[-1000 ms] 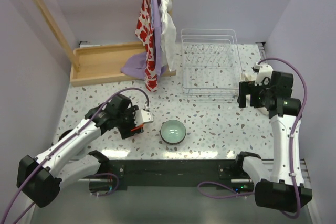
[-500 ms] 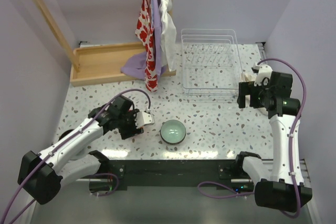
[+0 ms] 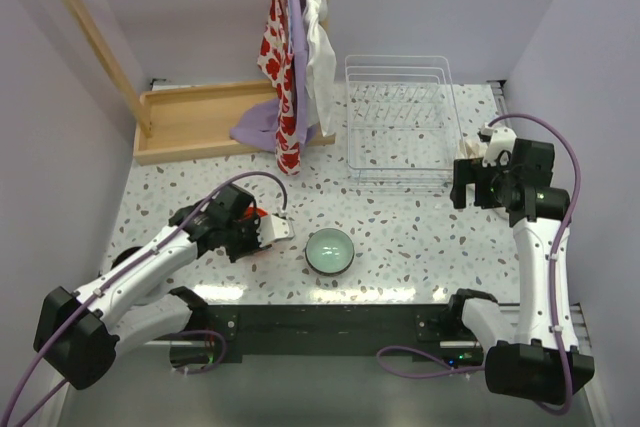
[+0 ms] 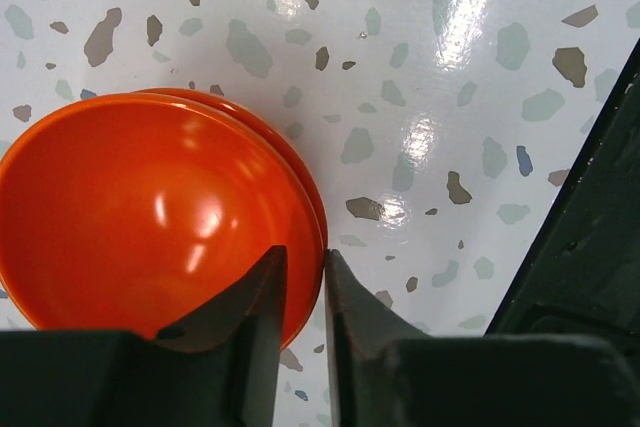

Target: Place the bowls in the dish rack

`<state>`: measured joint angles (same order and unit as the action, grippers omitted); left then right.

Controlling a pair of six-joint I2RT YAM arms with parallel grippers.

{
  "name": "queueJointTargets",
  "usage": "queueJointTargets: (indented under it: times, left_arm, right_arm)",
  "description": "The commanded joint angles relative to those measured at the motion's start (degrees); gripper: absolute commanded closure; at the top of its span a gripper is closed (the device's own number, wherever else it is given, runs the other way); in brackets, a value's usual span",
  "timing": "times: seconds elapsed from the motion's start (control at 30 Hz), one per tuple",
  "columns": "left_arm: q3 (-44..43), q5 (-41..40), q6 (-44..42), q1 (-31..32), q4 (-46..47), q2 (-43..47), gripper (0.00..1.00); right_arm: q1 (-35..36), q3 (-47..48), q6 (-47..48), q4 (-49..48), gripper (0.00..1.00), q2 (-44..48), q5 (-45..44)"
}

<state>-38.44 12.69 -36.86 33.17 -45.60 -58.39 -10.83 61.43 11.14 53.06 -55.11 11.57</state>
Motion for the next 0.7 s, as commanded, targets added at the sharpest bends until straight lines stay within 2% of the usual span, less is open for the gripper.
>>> queueJointTargets:
  times: [0.0,0.03,0.1,0.17,0.5,0.67]
  left_arm:
    - [-0.50,0.23,-0.23,0.23,0.08,1.08,0.78]
    - [-0.67,0.49,-0.05,0.23,-0.18,1.17,0.79]
    - [-1.73,0.67,0.12,0.23,-1.23,1.52,0.92]
    - [-3.56,1.02,0.39,0.32,-2.38,1.79,1.00]
    - [-8.93,2.78,0.39,0.32,-6.42,2.93,1.00]
    - [-18.59,5.24,-0.40,0.67,-10.20,0.66,1.00]
  right_arm:
    - [0.11,0.18,-0.94,-1.47,0.01,0.09,0.91]
    - [0.11,0.18,-0.94,-1.38,0.01,0.01,0.91]
    - [0.11,0.18,-0.94,-1.29,0.01,0.18,0.91]
    - [0.02,0.44,-1.03,-1.03,0.01,0.09,1.00]
    - [0.11,1.32,-2.26,-0.94,0.02,-0.96,1.96]
    - [0.02,3.96,-2.26,-0.76,0.02,-1.23,1.70]
